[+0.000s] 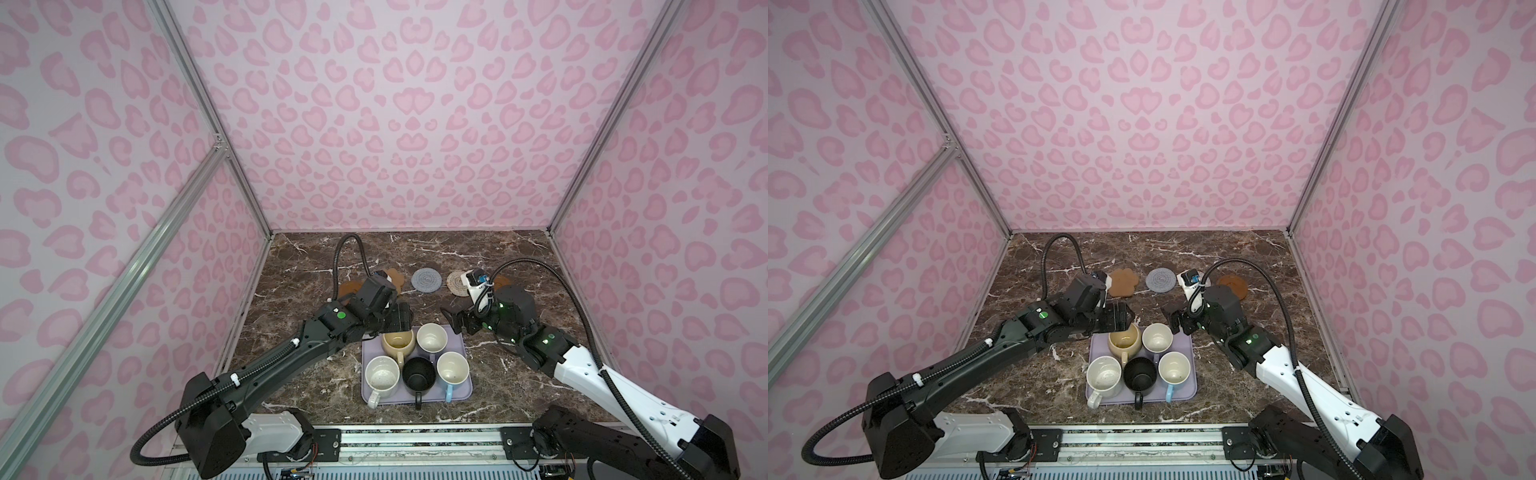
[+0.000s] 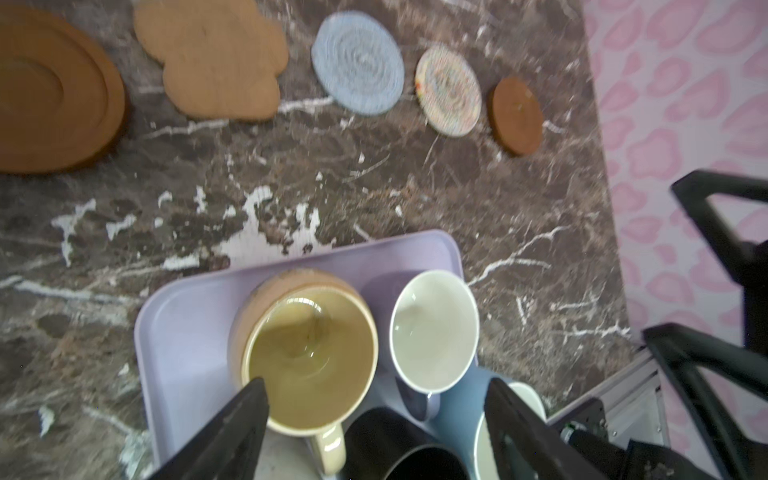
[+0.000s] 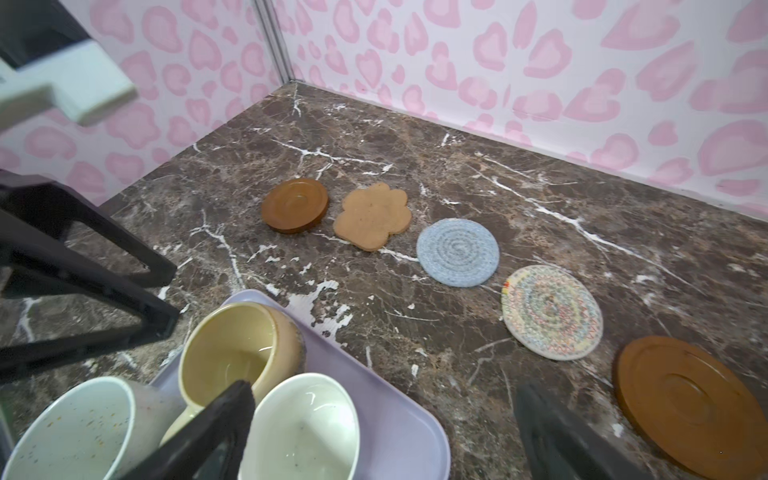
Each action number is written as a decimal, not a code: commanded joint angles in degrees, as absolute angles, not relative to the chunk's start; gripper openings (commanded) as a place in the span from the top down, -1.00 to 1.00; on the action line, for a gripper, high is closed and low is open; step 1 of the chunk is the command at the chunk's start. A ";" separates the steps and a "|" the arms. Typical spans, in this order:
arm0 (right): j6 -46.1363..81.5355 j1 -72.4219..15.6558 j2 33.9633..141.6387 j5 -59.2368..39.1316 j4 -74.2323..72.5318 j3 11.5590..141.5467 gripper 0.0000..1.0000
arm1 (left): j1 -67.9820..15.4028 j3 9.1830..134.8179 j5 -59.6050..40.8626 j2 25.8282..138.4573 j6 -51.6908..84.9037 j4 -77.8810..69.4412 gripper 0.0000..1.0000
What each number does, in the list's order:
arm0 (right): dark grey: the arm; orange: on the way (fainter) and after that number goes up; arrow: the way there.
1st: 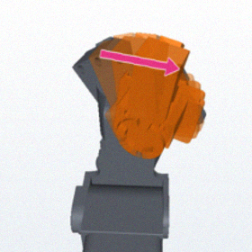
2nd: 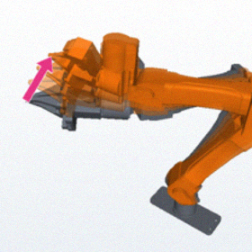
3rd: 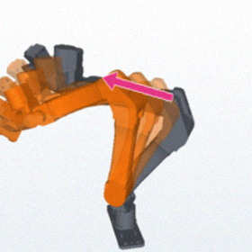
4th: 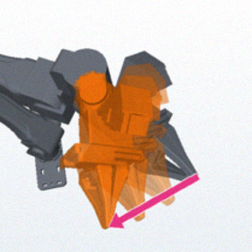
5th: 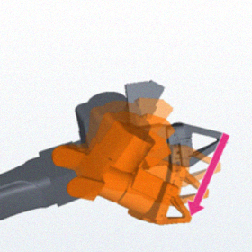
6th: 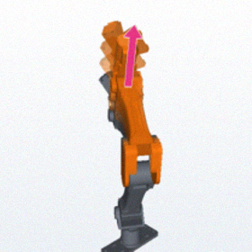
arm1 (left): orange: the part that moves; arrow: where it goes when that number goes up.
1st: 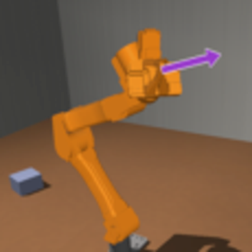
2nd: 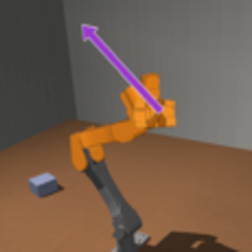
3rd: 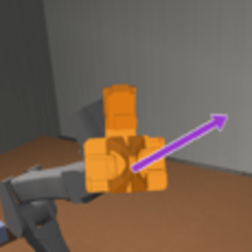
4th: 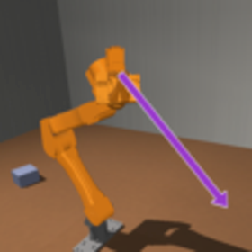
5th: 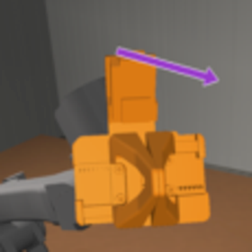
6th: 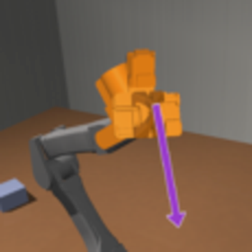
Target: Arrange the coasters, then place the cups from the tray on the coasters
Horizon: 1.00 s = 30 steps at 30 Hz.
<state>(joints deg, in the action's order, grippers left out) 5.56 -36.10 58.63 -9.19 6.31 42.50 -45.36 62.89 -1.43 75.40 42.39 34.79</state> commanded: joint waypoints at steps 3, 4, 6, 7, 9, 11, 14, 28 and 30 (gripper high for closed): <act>4.67 -38.32 61.71 -9.70 7.21 43.33 -0.97 | -48.36 67.68 -1.93 80.32 41.54 49.60 -0.63; 4.64 -38.55 62.47 -8.86 7.92 43.85 -0.97 | -49.09 68.07 -0.67 80.86 41.64 50.52 -0.60; 4.75 -38.61 63.51 -7.53 9.17 44.75 -0.95 | -49.39 68.61 0.79 82.02 41.61 52.02 -0.54; 4.70 -38.66 63.73 -7.07 9.82 45.15 -0.95 | -49.52 68.64 1.20 82.62 41.81 52.52 -0.49; 4.40 -38.63 63.72 -6.64 10.70 45.39 -0.95 | -49.78 68.47 0.63 83.37 41.81 52.62 -0.41; 4.38 -38.66 63.46 -5.81 10.41 45.02 -0.95 | -50.33 68.42 0.32 84.00 42.10 52.66 -0.39; 4.57 -38.64 63.03 -5.10 9.05 44.02 -0.95 | -50.71 68.69 0.70 85.42 42.01 52.95 -0.36; 5.10 -38.53 62.05 -3.28 6.81 42.29 -0.95 | -51.30 69.70 2.71 89.35 40.87 53.54 -0.26; 5.10 -38.52 62.05 -3.05 6.68 42.14 -0.95 | -51.33 69.55 2.82 89.75 40.83 53.51 -0.25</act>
<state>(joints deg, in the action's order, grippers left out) 4.97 -38.50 61.93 -4.08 8.01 42.52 -51.31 68.88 1.98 89.12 41.25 52.07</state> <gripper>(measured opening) 0.977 0.628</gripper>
